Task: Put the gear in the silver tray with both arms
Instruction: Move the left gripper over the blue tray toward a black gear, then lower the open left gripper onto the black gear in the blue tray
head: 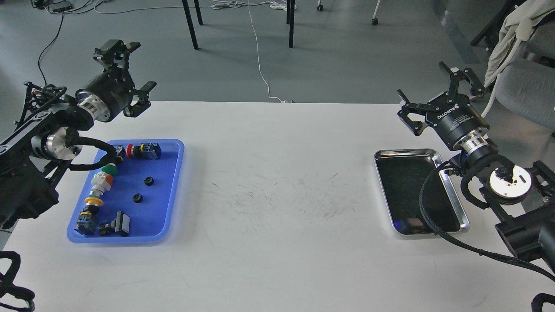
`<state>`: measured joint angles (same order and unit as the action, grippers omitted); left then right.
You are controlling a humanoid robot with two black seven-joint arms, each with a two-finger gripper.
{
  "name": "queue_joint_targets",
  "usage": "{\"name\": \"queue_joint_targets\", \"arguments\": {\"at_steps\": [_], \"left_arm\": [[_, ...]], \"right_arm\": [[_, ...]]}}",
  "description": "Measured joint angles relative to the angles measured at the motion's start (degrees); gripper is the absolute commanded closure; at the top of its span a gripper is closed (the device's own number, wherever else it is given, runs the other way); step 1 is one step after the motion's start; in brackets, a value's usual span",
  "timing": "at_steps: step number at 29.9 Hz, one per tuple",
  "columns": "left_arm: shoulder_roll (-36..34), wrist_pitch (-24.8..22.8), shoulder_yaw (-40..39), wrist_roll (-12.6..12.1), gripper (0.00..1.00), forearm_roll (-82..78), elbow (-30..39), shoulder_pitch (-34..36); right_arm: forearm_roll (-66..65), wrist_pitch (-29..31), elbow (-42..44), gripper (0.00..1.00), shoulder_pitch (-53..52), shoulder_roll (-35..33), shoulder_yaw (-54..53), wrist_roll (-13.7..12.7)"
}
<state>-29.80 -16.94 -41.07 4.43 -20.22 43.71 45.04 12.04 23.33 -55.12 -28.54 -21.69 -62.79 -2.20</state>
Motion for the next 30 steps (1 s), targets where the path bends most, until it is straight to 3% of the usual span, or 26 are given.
{"name": "queue_joint_targets", "arguments": {"at_steps": [4,16,23,30], "left_arm": [[-4.12,0.01,4.35,-0.04,0.01,-0.88,4.55,-0.06],[-22.3,-0.07,13.8,-0.18,0.01,-16.61,29.09,-0.43],[-23.97,-0.08,15.93,-2.01,0.02,-27.1,33.48,-0.59],[-21.99,0.16,19.42,-2.6,0.02,-53.81,35.4,-0.71]], "right_arm": [[0.0,-0.1,0.0,0.01,-0.02,-0.03,0.32,0.0],[-0.09,-0.28,0.25,0.01,-0.19,-0.28,0.09,0.0],[-0.09,-0.38,0.23,0.01,-0.19,-0.41,0.07,0.0],[-0.09,-0.39,0.53,0.01,-0.2,-0.46,0.07,0.0]]}}
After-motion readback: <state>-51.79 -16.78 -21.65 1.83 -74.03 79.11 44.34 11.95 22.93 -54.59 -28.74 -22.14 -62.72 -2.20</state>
